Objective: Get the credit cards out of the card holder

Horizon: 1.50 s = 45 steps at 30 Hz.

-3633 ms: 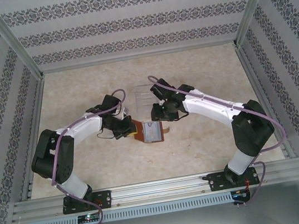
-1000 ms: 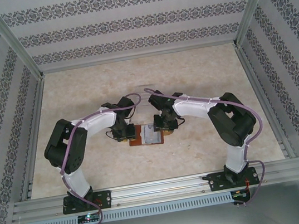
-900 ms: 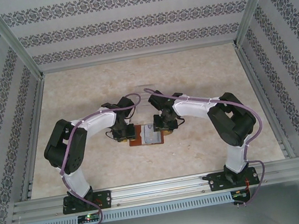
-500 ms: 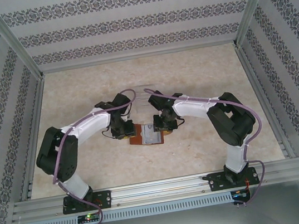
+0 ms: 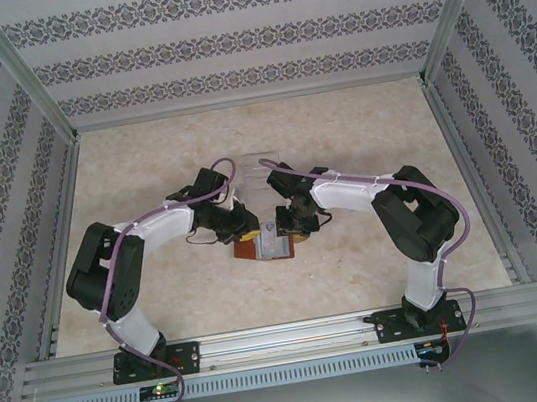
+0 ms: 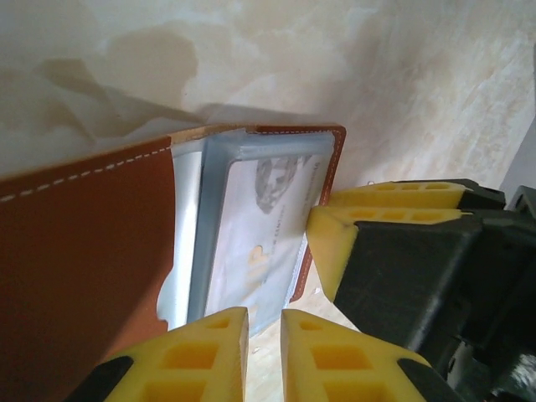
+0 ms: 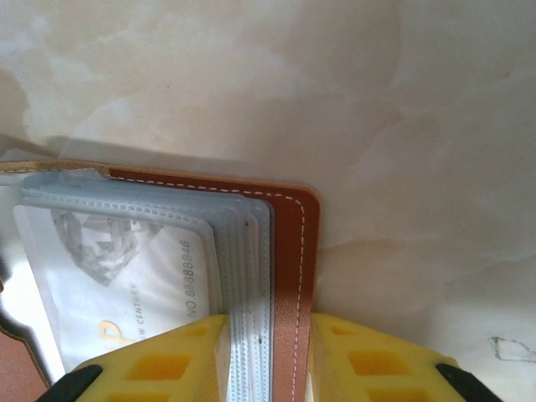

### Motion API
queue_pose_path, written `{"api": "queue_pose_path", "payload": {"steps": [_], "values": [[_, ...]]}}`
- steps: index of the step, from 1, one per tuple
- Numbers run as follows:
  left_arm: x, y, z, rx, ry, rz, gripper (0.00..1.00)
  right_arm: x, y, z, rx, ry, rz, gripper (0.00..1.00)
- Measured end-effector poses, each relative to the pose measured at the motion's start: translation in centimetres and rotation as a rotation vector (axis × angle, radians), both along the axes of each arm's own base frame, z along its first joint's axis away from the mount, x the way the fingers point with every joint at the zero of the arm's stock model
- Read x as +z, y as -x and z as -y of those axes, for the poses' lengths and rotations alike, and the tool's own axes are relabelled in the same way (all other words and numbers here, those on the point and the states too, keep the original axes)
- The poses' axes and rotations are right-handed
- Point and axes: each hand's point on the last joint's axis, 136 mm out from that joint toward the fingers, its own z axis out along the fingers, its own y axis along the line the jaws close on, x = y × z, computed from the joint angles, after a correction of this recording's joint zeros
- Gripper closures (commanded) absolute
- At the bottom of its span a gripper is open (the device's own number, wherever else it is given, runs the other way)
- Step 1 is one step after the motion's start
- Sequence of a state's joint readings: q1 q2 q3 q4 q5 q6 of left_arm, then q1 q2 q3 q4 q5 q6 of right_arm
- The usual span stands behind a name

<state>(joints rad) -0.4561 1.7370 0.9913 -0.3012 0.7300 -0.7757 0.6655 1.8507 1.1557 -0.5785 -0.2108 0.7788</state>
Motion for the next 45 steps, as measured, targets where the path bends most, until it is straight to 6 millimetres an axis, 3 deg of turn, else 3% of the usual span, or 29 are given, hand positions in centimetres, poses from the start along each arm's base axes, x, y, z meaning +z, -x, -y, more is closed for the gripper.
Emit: {"api": "queue_pose_path", "payload": {"steps": [6,19,33,45], "values": [[-0.8,-0.1,0.3,-0.011,0.017,-0.002,0.85,0.0,0.0,0.0,0.000,0.001,0.000,0.71],[-3.4,0.2,-0.4,-0.067,-0.056,0.007,0.75,0.0,0.0,0.0,0.000,0.000,0.000,0.71],[-3.4,0.3,-0.3,-0.104,-0.045,0.026,0.72,0.0,0.0,0.0,0.000,0.000,0.000,0.71],[-3.7,0.3,-0.7,-0.152,-0.091,0.031,0.80,0.0,0.0,0.0,0.000,0.000,0.000,0.71]]}}
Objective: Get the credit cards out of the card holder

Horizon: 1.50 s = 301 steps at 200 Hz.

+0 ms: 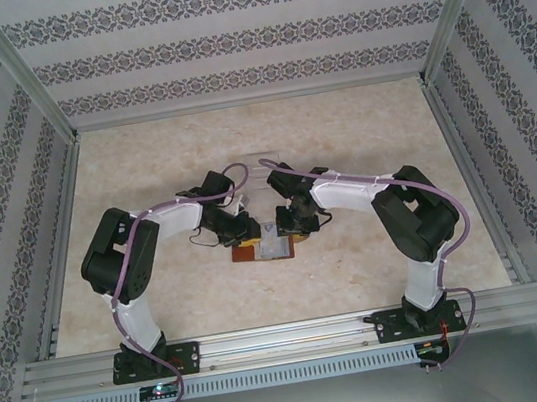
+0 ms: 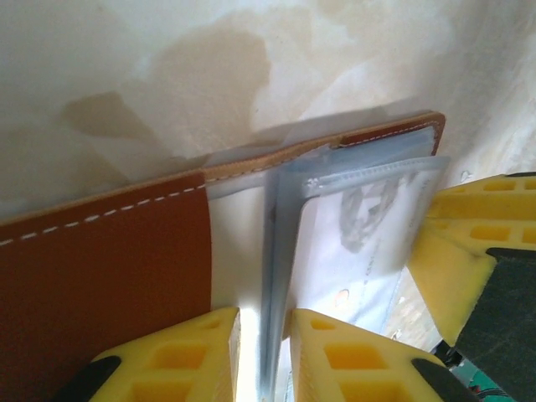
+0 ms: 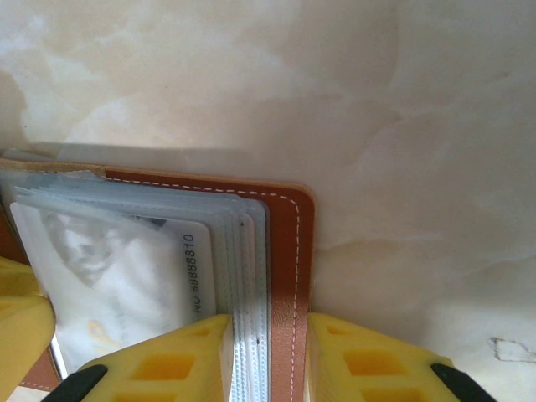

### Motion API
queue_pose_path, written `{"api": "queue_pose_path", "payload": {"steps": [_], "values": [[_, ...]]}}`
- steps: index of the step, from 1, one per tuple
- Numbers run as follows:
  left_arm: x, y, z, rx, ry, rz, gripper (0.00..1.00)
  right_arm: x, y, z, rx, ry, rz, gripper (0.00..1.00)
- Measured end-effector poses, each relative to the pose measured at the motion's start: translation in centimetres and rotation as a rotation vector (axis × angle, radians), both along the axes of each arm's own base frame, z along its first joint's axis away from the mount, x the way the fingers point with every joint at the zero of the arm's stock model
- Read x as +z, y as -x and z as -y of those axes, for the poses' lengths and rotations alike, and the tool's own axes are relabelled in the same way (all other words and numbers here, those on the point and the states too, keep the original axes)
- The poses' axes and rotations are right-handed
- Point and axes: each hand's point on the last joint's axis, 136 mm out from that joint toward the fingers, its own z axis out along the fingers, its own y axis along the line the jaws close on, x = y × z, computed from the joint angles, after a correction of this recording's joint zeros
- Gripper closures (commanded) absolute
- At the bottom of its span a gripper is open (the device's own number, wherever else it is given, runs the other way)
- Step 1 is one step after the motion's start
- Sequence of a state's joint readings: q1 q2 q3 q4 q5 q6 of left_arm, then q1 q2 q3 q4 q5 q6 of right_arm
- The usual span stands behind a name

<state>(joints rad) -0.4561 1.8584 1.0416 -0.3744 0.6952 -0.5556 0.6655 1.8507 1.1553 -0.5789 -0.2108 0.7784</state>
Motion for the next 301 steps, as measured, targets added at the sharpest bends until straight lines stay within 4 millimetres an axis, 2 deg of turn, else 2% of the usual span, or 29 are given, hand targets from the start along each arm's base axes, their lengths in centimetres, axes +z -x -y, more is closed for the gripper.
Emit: {"api": "queue_pose_path", "payload": {"steps": [86,159,201,253,301], "values": [[0.1,-0.1,-0.3,0.005,-0.020,0.008,0.80,0.1,0.0,0.0,-0.001,-0.001,0.002,0.69],[0.1,0.1,-0.3,0.017,-0.015,-0.007,0.79,2.1,0.5,-0.2,-0.008,-0.015,0.030,0.51],[0.1,0.1,-0.3,0.020,-0.015,-0.008,0.79,2.1,1.1,-0.8,0.004,-0.014,0.023,0.45],[0.1,0.1,-0.2,0.019,-0.010,-0.009,0.79,0.0,1.4,-0.5,0.002,0.024,-0.022,0.46],[0.2,0.1,-0.2,0.018,-0.007,-0.010,0.75,0.0,1.3,-0.6,0.002,0.021,-0.020,0.49]]}}
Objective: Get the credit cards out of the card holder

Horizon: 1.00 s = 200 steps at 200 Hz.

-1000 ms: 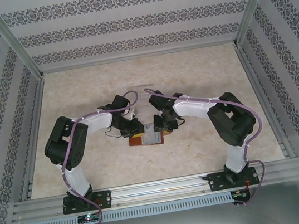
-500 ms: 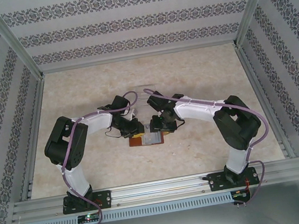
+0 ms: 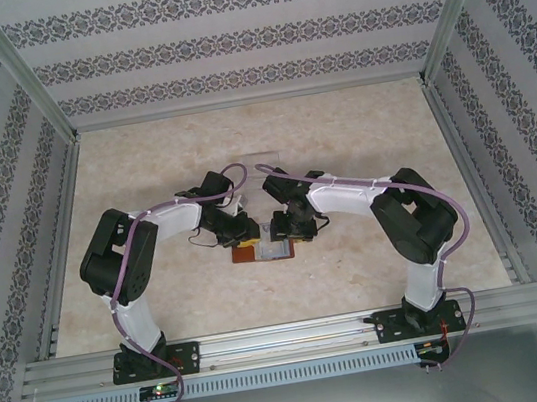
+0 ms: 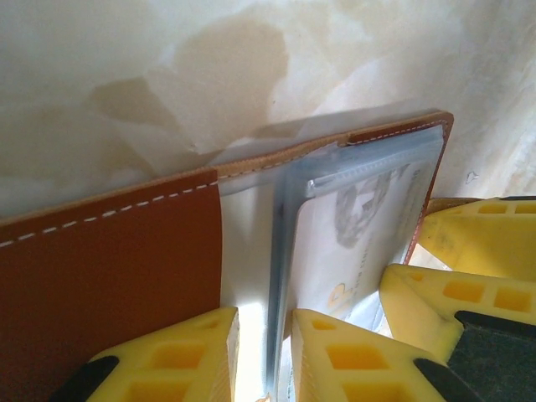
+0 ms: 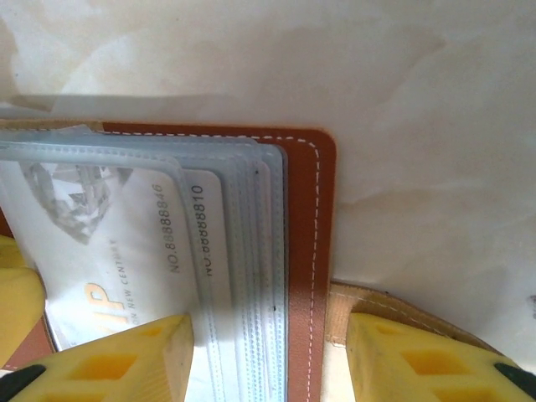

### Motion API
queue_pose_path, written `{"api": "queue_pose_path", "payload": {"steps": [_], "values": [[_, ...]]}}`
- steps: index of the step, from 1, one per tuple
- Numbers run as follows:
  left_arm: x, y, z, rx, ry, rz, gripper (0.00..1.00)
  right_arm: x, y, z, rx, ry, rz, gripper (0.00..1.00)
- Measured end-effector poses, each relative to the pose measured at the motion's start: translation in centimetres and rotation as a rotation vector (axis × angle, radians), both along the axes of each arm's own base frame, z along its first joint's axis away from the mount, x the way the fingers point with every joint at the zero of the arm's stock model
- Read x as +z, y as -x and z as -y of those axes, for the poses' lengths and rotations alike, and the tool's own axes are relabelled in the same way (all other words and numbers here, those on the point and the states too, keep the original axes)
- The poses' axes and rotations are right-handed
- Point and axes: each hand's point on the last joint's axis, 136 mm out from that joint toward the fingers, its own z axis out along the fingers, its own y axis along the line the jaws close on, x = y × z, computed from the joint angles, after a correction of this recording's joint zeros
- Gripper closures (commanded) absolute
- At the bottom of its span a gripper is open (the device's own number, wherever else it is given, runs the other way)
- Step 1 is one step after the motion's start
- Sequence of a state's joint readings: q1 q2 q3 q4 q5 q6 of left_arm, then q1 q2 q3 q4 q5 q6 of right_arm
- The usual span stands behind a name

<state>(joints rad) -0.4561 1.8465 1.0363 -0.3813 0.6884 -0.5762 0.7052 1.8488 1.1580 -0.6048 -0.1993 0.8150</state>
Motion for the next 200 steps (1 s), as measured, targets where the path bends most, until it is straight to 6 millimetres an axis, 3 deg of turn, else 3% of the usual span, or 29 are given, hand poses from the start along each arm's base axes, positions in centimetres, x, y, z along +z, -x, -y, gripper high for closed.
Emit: {"api": "queue_pose_path", "payload": {"steps": [38,100,200], "values": [[0.01,0.06,0.04,-0.002,0.002,-0.002,0.73,0.01,-0.06,-0.05,0.000,-0.002,0.002,0.48],[-0.07,0.08,-0.12,-0.015,-0.013,0.007,0.84,-0.01,-0.09,-0.08,0.000,-0.004,0.004,0.46],[0.01,-0.02,-0.38,-0.014,-0.037,0.006,0.89,0.00,-0.12,-0.16,0.000,-0.009,0.005,0.42]]}}
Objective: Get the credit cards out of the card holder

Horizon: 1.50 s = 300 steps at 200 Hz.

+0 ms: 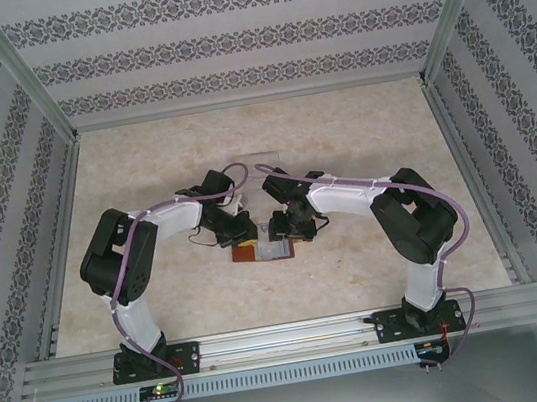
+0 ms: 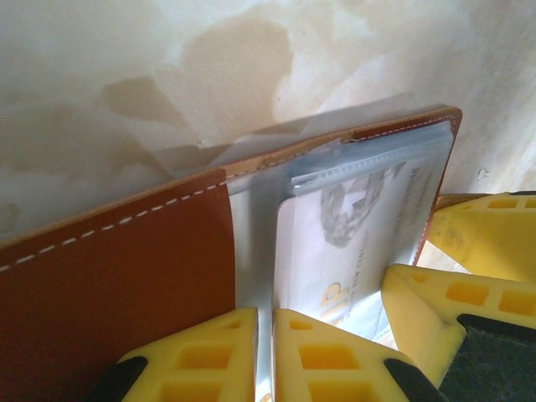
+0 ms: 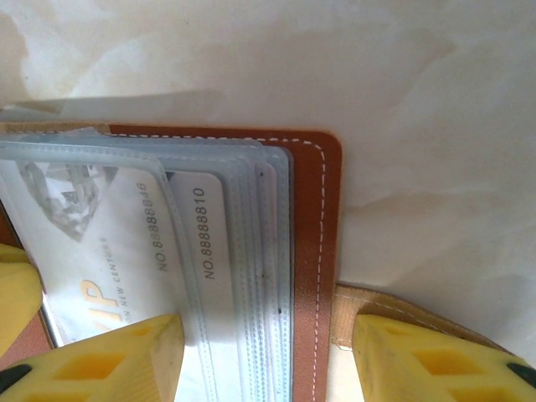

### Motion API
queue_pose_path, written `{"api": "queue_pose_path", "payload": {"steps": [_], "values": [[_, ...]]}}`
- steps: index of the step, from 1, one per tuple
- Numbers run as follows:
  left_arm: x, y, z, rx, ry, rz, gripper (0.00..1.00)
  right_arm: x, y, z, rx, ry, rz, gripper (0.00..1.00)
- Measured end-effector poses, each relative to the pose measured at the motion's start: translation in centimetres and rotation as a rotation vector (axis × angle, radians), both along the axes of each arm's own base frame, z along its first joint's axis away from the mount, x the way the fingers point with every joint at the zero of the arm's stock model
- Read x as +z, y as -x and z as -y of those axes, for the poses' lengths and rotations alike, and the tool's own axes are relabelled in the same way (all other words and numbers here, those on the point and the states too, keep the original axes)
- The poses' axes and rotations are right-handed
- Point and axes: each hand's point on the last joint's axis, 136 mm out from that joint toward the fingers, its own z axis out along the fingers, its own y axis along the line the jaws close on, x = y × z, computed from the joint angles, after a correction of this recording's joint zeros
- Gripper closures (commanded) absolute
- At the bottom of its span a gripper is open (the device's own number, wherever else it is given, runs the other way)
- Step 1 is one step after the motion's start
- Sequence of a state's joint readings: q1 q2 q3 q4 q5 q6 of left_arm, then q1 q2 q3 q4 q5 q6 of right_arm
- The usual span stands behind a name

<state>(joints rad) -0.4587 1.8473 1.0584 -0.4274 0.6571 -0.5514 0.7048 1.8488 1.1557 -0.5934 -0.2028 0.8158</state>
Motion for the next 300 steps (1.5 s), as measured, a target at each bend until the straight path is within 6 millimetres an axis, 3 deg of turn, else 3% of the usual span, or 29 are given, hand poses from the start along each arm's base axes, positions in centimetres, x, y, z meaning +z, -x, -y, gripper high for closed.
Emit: {"api": "queue_pose_path", "payload": {"steps": [44,117,160,196,228,300], "values": [[-0.1,0.0,-0.2,0.001,-0.014,0.001,0.91,0.0,-0.1,-0.1,-0.004,-0.007,0.005,0.38],[-0.4,0.0,-0.6,0.007,-0.041,0.003,0.92,0.0,-0.1,0.3,-0.027,-0.016,0.007,0.47],[-0.3,0.0,-0.6,0.009,-0.038,0.005,0.89,0.0,-0.1,0.3,-0.027,-0.017,0.008,0.47],[0.8,-0.4,0.6,0.071,0.096,0.022,0.88,0.0,-0.1,0.3,-0.027,-0.017,0.008,0.47],[0.6,-0.5,1.0,0.146,0.216,-0.016,0.89,0.0,-0.1,0.3,-0.027,-0.017,0.008,0.47],[0.6,-0.7,1.0,0.155,0.234,-0.015,0.83,-0.1,0.0,0.3,-0.027,-0.016,0.007,0.48]]}}
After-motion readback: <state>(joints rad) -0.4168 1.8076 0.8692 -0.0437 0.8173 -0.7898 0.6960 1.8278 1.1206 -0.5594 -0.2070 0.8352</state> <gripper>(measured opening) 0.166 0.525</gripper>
